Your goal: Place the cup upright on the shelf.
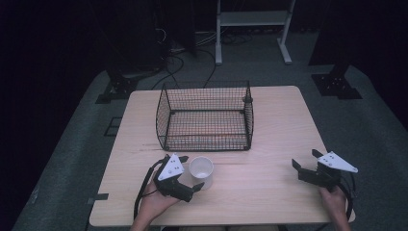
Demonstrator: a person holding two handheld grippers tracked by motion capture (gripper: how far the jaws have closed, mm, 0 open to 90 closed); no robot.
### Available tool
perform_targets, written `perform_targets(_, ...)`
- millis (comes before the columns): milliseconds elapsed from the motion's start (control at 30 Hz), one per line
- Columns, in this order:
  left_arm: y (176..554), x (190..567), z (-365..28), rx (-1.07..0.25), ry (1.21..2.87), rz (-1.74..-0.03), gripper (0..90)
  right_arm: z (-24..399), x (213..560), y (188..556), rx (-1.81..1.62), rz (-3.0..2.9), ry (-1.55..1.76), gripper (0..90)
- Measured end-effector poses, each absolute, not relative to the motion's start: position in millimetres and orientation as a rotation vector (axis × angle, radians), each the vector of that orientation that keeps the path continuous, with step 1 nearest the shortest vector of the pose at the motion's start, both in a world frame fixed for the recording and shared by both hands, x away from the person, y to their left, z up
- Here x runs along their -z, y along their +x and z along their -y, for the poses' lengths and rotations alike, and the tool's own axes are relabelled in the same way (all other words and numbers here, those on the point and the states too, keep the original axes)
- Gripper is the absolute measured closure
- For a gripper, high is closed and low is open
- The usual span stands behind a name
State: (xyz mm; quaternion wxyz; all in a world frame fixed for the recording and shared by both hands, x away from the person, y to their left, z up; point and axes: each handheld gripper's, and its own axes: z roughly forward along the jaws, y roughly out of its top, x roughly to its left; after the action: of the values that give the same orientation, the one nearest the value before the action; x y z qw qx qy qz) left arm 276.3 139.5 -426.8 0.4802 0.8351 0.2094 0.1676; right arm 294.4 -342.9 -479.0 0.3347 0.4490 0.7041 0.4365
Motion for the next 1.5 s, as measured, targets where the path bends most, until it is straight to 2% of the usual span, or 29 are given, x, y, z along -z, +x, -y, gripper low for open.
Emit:
perform_targets(967, 299.8, 444.9, -116.5, -0.321, 2.159, -0.520, 3.2, 343.0, 478.9, 294.3, -1.145, -1.837, 1.173, 13.1)
perform_targets(1067, 301.7, 446.2, -115.4, -0.300, 2.168, -0.513, 6.2, 343.1, 478.9, 294.3, -1.146, -1.836, 1.175, 13.1)
perform_targets(1267, 303.0, 446.5, -115.7, -0.290, 2.192, -0.490, 20.3, 343.3, 478.9, 294.4, -1.148, -1.835, 1.177, 13.1)
perform_targets(1500, 302.1, 444.9, -114.4, -0.267, 2.199, -0.468, 20.8, 343.6, 478.9, 294.4, -1.151, -1.832, 1.178, 13.1)
